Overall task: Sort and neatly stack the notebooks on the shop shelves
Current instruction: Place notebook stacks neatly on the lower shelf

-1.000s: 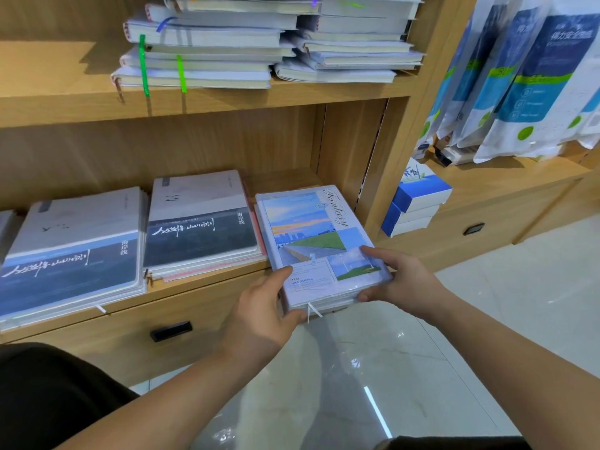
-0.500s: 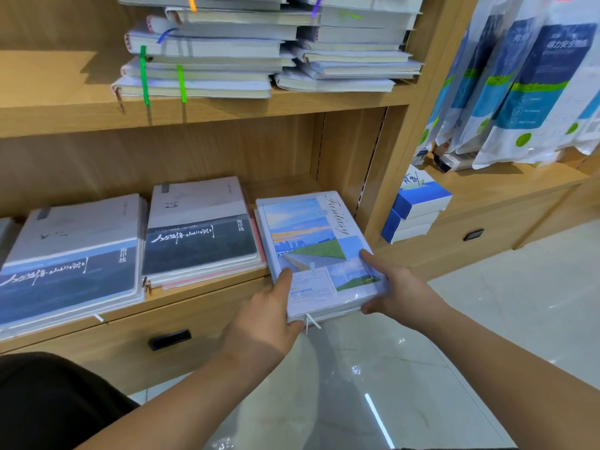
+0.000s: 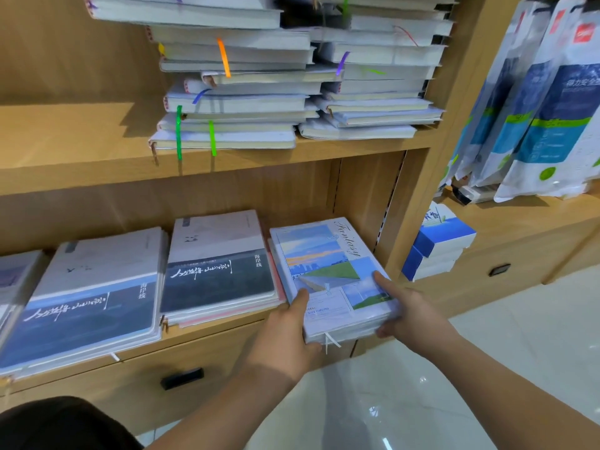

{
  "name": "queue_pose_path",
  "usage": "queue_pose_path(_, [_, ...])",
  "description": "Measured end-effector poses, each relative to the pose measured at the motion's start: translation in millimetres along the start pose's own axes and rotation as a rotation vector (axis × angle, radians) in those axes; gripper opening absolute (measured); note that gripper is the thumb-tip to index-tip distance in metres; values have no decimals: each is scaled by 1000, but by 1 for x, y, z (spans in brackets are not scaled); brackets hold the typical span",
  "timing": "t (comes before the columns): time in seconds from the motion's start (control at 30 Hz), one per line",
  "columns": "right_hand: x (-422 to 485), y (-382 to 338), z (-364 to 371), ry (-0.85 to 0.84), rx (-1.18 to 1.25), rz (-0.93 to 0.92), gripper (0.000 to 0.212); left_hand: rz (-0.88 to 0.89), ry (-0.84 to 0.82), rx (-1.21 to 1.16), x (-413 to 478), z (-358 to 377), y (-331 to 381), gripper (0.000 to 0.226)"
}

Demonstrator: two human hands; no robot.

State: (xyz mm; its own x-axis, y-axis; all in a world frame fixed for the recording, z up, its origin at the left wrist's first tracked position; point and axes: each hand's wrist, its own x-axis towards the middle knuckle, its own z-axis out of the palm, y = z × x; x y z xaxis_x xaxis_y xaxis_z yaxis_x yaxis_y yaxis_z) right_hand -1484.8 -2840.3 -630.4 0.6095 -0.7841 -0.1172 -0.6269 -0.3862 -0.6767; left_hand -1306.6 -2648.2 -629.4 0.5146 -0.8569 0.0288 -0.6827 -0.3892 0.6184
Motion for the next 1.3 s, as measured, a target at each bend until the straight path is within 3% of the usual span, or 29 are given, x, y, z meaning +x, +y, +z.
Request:
queue_pose_path(0.2, [25, -13, 9, 84, -103, -2, 98, 22, 86, 5, 24, -9, -6, 83])
queue_pose_path(0.33, [37, -21, 18, 175, -133, -28, 84, 28, 168, 32, 32, -11, -11, 70])
queue_pose_path(0.5, [39, -21, 9, 156, -65, 17, 90, -44, 227, 48, 19, -6, -16, 25])
queue_pose_path(0.7, [34, -10, -5, 82, -70, 142, 45, -55, 111, 167, 28, -15, -16, 36])
queue_pose_path(0.8, [37, -10, -8, -15, -34, 92, 28, -69, 79, 179, 30, -11, -9, 40])
queue_pose_path(1.03, [48, -18, -12, -59, -74, 74, 28, -70, 34, 256, 33, -9, -6, 43])
queue_pose_path(1.17, [45, -18, -12, -104, -88, 103, 39, -55, 2, 296, 34, -11, -9, 38])
queue_pose_path(1.3, [51, -18, -4, -50, -88, 142, 34, -99, -25, 267, 38, -10, -9, 36])
